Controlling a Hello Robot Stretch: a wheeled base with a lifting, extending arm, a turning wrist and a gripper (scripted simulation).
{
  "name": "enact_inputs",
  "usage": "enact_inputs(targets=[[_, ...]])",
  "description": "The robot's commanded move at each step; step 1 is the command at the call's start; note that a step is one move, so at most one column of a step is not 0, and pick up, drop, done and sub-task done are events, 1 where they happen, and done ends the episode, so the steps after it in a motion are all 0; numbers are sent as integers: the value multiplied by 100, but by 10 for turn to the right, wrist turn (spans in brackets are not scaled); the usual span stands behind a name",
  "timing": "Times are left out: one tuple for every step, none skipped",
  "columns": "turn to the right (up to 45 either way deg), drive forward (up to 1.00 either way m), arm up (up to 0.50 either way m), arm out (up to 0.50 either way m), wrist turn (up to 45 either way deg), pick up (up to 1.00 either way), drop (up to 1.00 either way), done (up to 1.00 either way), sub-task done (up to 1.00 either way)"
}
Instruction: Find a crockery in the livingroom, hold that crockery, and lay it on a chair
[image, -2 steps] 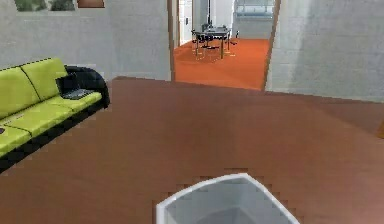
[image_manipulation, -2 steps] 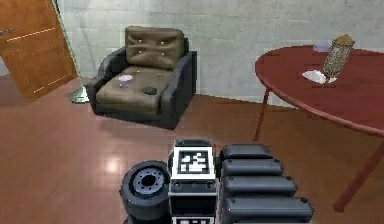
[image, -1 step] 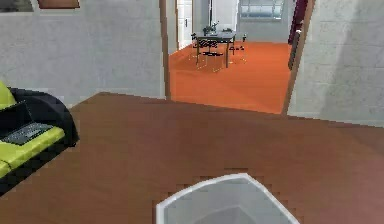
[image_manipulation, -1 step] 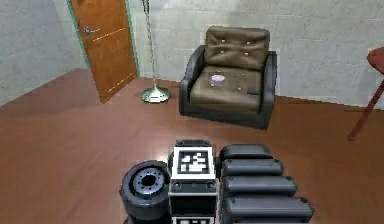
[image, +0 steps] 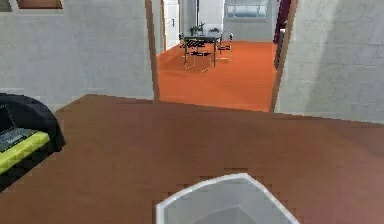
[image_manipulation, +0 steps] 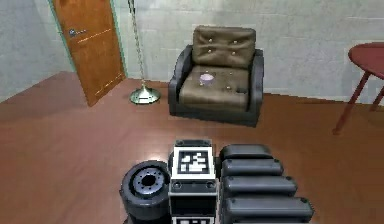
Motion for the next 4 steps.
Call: enact_inputs(targets=[[0,100,0,0,0,0,0,0,0],[0,100,0,0,0,0,0,0,0],[0,100,0,0,0,0,0,0,0],[0,30,0,0,0,0,0,0,0]])
